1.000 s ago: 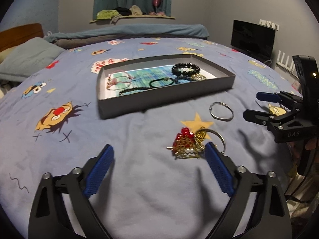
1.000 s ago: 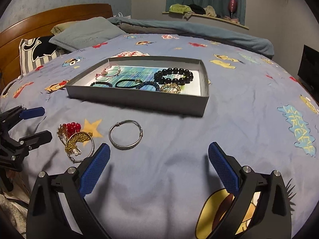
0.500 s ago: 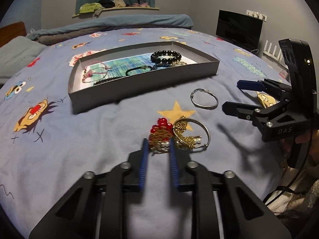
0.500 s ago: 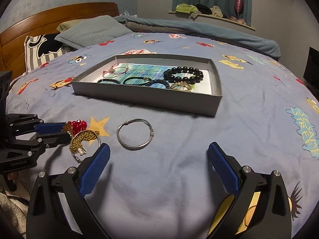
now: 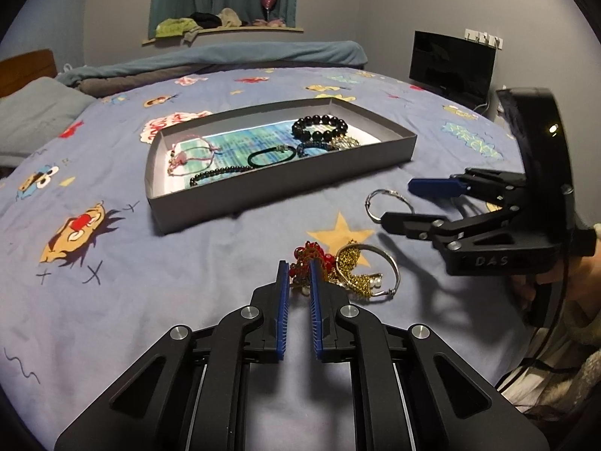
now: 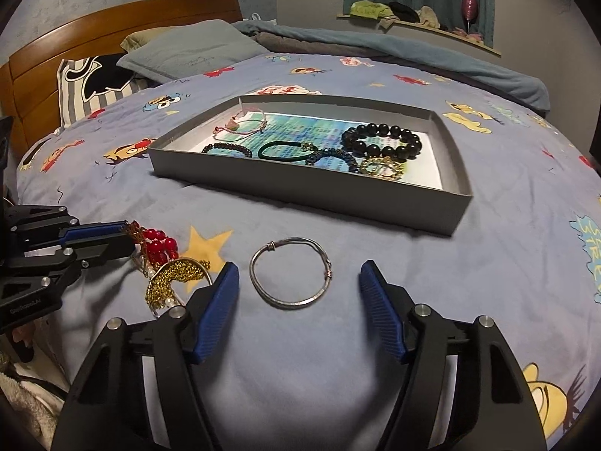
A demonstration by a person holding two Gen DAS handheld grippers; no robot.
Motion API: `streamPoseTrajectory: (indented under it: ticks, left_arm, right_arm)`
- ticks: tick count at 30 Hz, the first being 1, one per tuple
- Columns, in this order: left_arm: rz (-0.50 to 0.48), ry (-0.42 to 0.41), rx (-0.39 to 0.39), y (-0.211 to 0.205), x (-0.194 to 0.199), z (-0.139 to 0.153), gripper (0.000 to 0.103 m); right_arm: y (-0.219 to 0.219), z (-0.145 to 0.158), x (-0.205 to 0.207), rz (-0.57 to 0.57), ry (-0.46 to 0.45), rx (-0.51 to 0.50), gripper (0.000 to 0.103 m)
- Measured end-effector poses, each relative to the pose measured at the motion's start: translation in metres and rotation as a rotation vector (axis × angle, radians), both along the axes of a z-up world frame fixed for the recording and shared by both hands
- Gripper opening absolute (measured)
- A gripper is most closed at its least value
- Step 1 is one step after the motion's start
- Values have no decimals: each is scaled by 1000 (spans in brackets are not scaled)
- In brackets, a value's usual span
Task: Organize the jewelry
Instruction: 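Grasp red-bead gold brooch with left tool while right tool grasps silver hoop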
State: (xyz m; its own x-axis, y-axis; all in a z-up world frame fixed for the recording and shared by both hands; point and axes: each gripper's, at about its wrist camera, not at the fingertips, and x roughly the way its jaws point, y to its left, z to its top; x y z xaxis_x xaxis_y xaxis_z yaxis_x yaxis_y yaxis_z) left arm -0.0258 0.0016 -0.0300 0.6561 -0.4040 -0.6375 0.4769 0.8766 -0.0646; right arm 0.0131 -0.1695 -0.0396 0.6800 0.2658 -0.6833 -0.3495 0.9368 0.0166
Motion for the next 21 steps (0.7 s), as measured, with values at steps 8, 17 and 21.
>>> streamPoseTrajectory:
  ticks: [8, 17, 21]
  left_arm:
    - [-1, -27, 4, 0, 0, 7, 11]
    - [-4, -30, 2, 0, -1, 8, 11]
    - [-5, -52, 2, 2, -1, 16, 11]
  right_arm:
    - [7, -6, 8, 6, -2, -25, 47]
    - [4, -2, 4, 11, -22, -20, 47]
    - [2, 2, 0, 14, -24, -19, 47]
